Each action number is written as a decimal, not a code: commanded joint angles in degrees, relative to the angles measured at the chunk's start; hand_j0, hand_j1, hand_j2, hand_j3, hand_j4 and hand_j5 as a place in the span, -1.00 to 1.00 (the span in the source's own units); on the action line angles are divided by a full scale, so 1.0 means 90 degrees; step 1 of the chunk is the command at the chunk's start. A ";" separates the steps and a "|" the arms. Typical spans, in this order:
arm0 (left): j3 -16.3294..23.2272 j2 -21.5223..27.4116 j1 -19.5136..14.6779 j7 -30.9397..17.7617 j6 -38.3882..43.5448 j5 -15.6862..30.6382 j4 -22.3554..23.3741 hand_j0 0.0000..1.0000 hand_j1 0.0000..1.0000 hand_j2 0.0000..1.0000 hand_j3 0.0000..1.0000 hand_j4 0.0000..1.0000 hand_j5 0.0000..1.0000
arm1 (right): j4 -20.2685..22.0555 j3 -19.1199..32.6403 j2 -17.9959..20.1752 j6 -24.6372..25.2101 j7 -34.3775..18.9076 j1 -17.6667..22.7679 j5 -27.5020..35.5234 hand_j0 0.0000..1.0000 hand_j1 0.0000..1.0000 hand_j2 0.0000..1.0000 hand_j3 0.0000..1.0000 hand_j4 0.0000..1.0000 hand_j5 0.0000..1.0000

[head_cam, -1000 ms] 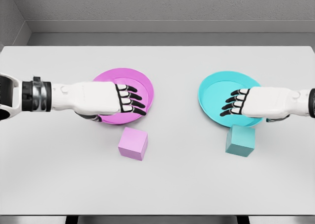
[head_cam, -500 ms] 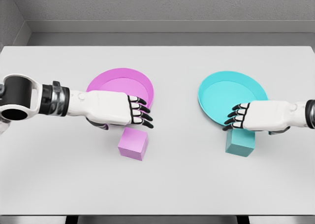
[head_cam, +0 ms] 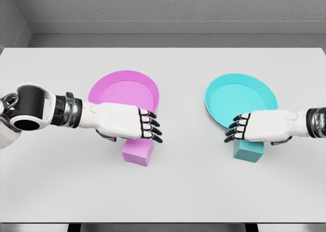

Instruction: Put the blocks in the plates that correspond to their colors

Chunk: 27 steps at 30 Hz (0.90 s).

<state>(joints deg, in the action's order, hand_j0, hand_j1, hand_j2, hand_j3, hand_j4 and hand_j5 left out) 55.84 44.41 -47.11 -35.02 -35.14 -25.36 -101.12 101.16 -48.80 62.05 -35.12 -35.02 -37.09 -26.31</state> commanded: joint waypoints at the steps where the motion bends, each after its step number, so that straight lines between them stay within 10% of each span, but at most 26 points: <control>1: 0.0026 -0.0002 0.0000 0.0003 0.0016 0.0034 -0.0005 1.00 1.00 1.00 1.00 1.00 1.00 | 0.0001 -0.0124 -0.0010 0.0013 0.0002 0.0000 0.0022 1.00 1.00 1.00 1.00 1.00 1.00; 27: 0.0280 -0.0090 0.0107 0.0003 0.0016 -0.0005 0.0005 1.00 1.00 1.00 1.00 1.00 1.00 | 0.0001 -0.0163 0.0010 0.0013 0.0002 -0.0059 0.0061 0.54 0.54 0.54 0.54 0.54 0.54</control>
<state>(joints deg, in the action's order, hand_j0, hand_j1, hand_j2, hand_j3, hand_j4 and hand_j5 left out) 58.33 43.57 -46.14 -35.02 -35.14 -25.58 -101.07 101.16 -50.31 62.09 -35.12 -35.01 -37.62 -25.98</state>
